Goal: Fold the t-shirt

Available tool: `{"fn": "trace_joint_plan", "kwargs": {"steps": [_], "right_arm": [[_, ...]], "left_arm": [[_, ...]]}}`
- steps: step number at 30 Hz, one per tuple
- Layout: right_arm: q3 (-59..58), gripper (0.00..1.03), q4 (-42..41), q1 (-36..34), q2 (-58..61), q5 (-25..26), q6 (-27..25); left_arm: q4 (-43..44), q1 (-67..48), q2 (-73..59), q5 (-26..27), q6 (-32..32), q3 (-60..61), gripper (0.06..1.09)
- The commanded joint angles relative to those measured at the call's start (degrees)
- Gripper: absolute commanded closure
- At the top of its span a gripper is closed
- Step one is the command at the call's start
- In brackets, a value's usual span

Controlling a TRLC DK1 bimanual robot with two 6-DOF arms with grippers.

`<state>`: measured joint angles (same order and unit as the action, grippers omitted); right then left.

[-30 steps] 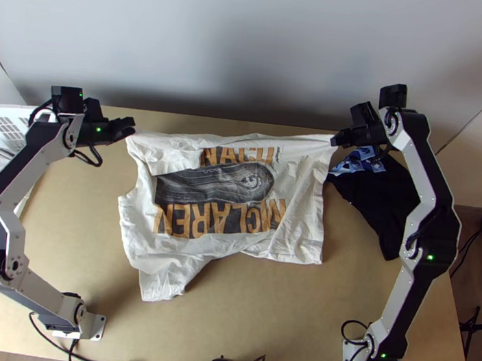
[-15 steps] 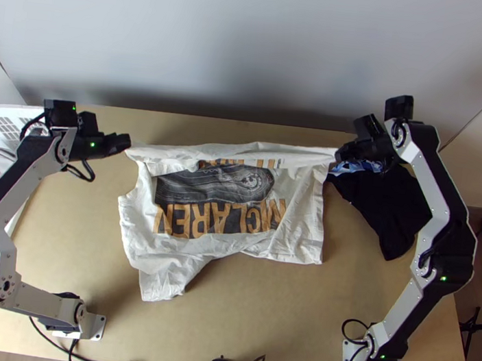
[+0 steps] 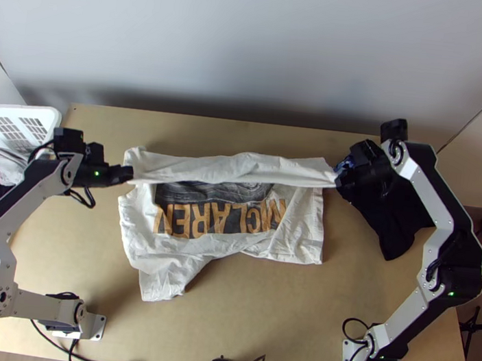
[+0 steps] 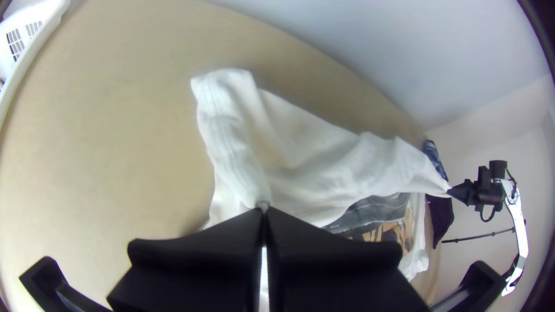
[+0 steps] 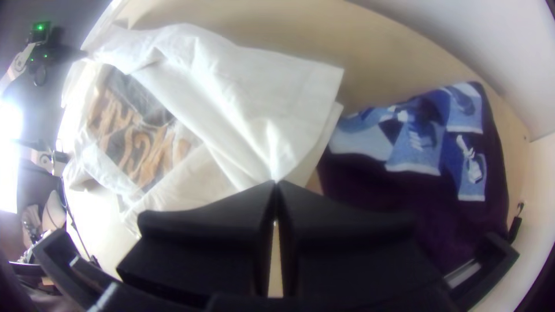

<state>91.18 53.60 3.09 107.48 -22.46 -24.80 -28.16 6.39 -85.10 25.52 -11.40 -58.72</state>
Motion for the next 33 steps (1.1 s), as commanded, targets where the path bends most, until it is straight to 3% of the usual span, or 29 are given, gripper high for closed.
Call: {"fn": "trace_joint_plan", "kwargs": {"steps": [1, 9, 10, 11, 12, 14, 15, 17, 19, 21, 23, 28, 33], "right_arm": [[-7.3, 1.00, -1.0, -0.3, 0.3, 0.7, -0.4], [-14.2, 0.99, -6.2, 0.1, 1.9, 2.9, -0.1], [-14.5, 0.91, -6.8, 0.0, 1.8, 2.9, -0.1], [-15.0, 0.81, -7.3, 0.0, 1.2, 2.9, -0.1], [-15.3, 0.76, -7.7, 0.0, 0.6, 2.9, -0.1], [-15.2, 0.69, -7.9, -0.2, -0.4, 2.9, 0.1], [-15.2, 0.68, -7.8, -0.2, -1.0, 2.9, 0.1], [-15.3, 0.67, -7.6, -0.1, -2.3, 2.9, 0.1], [-15.3, 0.60, -6.8, 0.2, -4.3, 3.0, 0.3], [-15.3, 0.32, -5.9, 0.8, -7.3, 3.5, 0.9], [-15.0, 0.19, -4.2, 1.4, -10.6, 5.1, 1.0], [-13.8, 0.15, 3.1, 3.6, -19.2, 5.7, 0.9], [-17.1, 0.15, 16.1, 6.5, -22.9, 5.7, 1.3]], "left_arm": [[1.5, 0.9, -0.1, -0.1, 2.2, 6.0, 1.05], [5.1, 0.7, -1.3, -1.5, 3.0, 9.7, 1.05], [6.5, 0.6, -1.2, -1.5, 2.7, 10.5, 1.04], [8.5, 0.6, -0.9, -1.4, 2.1, 11.6, 0.96], [10.4, 0.4, -0.3, -1.4, 1.5, 12.8, 0.79], [11.1, -0.5, -0.4, -0.9, 1.6, 13.5, 0.25], [11.0, -1.0, -0.7, -1.0, 1.9, 13.5, 0.10], [11.0, -1.3, -0.5, -0.9, 2.0, 13.7, 0.10], [11.6, -1.4, 0.7, -0.9, 1.5, 13.5, 0.10], [10.9, -1.4, 2.9, -0.9, 1.3, 12.5, 0.10], [9.6, -1.3, 6.2, -0.9, 0.9, 11.0, 0.10], [-1.5, -1.3, 13.3, -0.6, 2.0, 5.8, 0.10], [-17.5, -2.2, 20.1, -0.7, 11.3, 6.4, 0.10]]}}
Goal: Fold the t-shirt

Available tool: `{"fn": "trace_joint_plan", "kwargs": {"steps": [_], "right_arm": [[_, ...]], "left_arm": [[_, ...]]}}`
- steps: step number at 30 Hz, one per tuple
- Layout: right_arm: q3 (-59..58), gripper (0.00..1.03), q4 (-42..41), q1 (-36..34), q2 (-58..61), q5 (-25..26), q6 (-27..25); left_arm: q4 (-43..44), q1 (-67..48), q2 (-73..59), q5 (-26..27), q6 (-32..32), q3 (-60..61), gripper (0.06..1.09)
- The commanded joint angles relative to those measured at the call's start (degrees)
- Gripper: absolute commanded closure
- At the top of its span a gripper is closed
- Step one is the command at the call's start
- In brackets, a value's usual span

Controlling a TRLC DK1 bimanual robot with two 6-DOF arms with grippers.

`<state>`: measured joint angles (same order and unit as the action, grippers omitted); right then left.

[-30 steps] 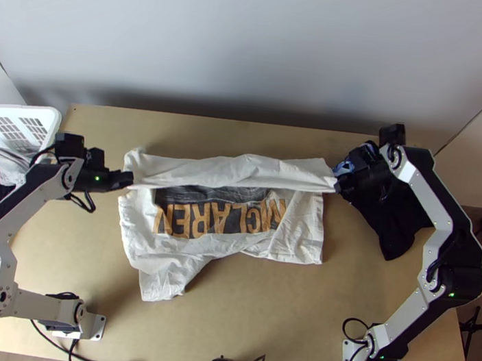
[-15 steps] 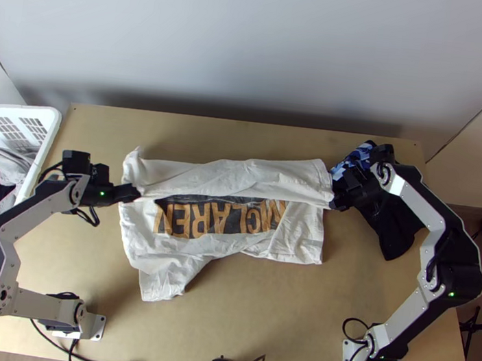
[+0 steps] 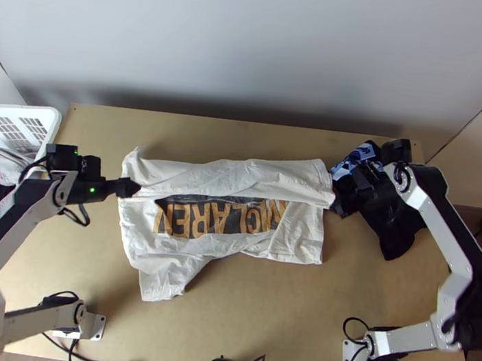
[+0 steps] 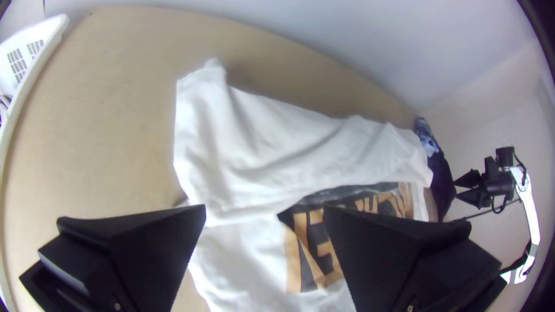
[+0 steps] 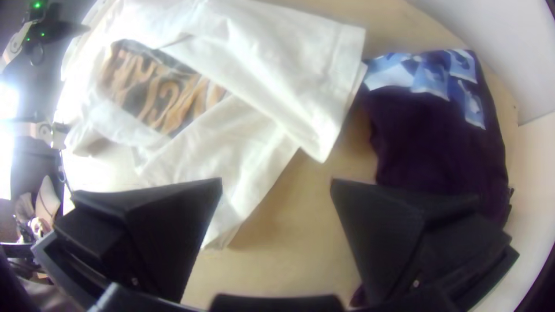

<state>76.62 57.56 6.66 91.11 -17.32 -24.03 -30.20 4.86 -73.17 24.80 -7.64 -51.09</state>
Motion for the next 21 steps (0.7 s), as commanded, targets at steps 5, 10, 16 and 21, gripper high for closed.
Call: {"fn": "trace_joint_plan", "kwargs": {"steps": [5, 10, 16, 21], "right_arm": [[-12.5, 0.15, 16.1, 2.4, -9.8, 0.5, 1.5], [-22.4, 0.15, 12.5, 2.7, -13.3, 0.5, 1.1], [-27.8, 0.15, 9.2, 5.5, -15.3, 0.4, 1.9], [-29.0, 0.15, 9.1, 7.5, -15.3, 0.0, 2.9]], "left_arm": [[-27.3, -0.6, 18.5, 0.0, 13.7, 2.8, 0.10], [-27.2, -3.5, 26.9, -0.1, 10.9, 10.1, 0.10], [-26.7, -3.4, 26.1, -0.1, 9.5, 10.3, 0.10], [-26.2, -3.7, 18.4, -0.1, 8.7, 10.5, 0.10]]}}
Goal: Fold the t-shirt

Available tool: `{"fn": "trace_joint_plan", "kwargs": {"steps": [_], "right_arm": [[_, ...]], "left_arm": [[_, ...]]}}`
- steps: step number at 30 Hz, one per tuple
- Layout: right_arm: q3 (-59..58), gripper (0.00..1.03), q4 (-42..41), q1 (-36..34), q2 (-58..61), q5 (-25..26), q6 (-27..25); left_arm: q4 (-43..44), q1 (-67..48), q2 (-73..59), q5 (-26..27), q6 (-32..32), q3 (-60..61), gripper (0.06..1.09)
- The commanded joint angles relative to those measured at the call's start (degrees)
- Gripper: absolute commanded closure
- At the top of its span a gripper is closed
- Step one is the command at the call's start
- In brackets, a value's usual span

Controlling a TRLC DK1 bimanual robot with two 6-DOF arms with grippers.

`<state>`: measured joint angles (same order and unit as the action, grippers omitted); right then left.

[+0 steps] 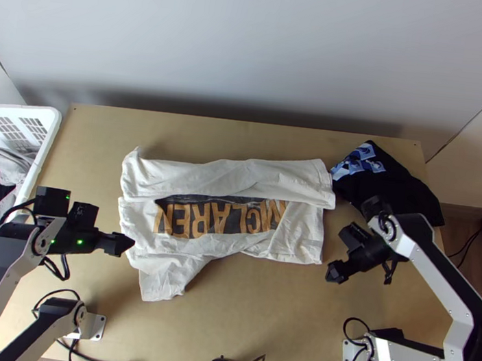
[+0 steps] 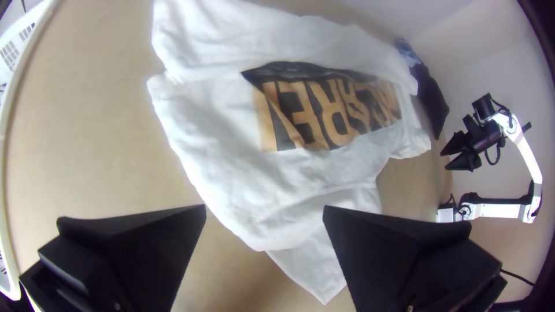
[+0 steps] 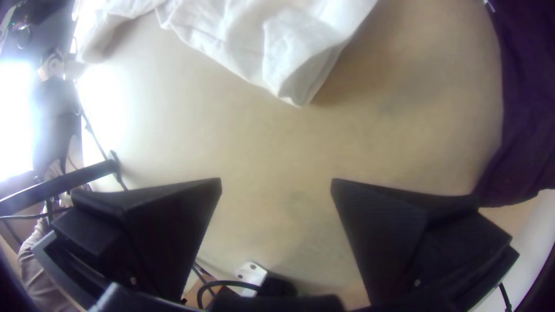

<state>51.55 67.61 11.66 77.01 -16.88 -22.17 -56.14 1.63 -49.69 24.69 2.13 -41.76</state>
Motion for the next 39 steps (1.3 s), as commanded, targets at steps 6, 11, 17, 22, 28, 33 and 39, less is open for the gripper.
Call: {"fn": "trace_joint_plan", "kwargs": {"steps": [6, 11, 17, 22, 28, 33, 39], "right_arm": [[-5.7, 0.15, -1.5, 2.7, -1.4, -1.2, 1.3], [-5.8, 0.15, -1.6, 2.7, -1.5, -1.4, 1.3], [-5.8, 0.15, -2.8, 2.8, -0.5, -1.6, 1.3], [-5.7, 0.15, -3.1, 2.9, 0.1, -1.6, 1.3], [-5.8, 0.15, -4.6, 1.9, 1.7, -1.6, 1.3], [-4.8, 0.16, -8.5, -1.8, 3.6, -1.5, 3.4], [-3.2, 0.30, -11.8, 0.6, 5.0, -1.5, 6.4]], "left_arm": [[2.4, 0.3, -14.6, 0.1, -4.2, 3.7, 0.10], [8.3, 0.5, -16.8, 0.1, -5.1, 6.8, 0.10], [15.9, 0.5, -16.7, 0.3, -9.1, 9.3, 0.10], [17.5, -0.2, -16.5, 1.8, -10.1, 10.1, 0.12], [25.7, -0.2, -6.6, 5.8, -14.3, 14.2, 0.89], [30.5, -0.7, 3.5, 6.3, -16.6, 18.3, 1.05], [29.4, -0.7, 4.3, 6.5, -18.2, 18.8, 1.05]]}}
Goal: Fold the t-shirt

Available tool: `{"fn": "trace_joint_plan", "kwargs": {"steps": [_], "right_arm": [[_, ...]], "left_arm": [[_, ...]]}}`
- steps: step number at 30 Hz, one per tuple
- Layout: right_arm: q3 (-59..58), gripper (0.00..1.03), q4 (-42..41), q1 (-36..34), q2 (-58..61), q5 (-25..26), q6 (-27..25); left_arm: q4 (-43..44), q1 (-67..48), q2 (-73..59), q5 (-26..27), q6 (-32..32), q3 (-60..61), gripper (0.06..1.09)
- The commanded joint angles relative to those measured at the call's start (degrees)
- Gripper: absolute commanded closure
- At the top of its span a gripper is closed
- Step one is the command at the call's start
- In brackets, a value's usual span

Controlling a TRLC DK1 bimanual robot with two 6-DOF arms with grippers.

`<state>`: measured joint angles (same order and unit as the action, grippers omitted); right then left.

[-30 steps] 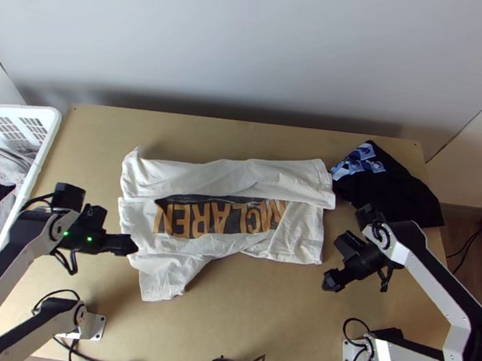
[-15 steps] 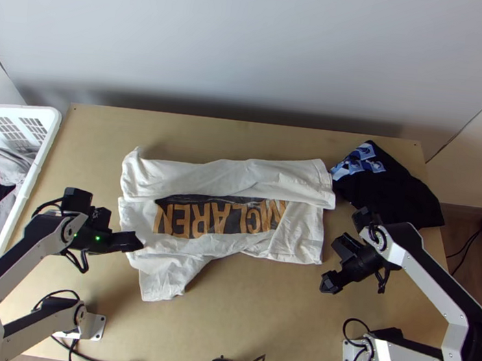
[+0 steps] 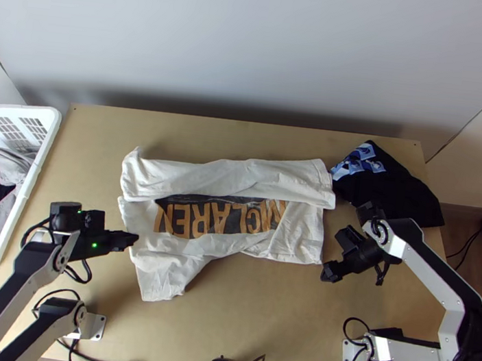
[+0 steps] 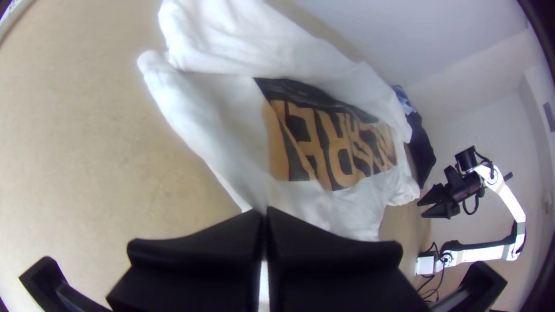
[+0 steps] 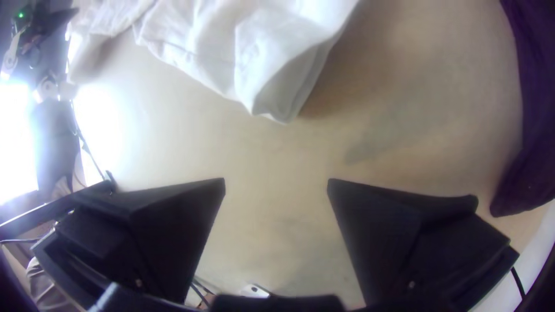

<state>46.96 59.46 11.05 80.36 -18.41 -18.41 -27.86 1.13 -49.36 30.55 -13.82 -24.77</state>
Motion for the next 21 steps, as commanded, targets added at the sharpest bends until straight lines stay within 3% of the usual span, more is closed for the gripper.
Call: {"fn": "trace_joint_plan", "kwargs": {"steps": [1, 8, 21], "right_arm": [[1.9, 0.30, -4.1, 2.5, 1.7, 0.0, 2.9], [6.0, 0.30, -5.9, 9.3, 1.3, 0.1, 5.1], [5.8, 0.34, -9.9, 10.0, 3.3, 0.7, 5.4]], "left_arm": [[1.1, -0.2, 4.0, 0.7, -2.3, 1.7, 1.05], [0.9, -1.4, 4.0, 0.7, -3.8, 1.3, 1.05], [0.4, -1.5, 3.7, 0.6, -4.1, 1.0, 1.05]]}}
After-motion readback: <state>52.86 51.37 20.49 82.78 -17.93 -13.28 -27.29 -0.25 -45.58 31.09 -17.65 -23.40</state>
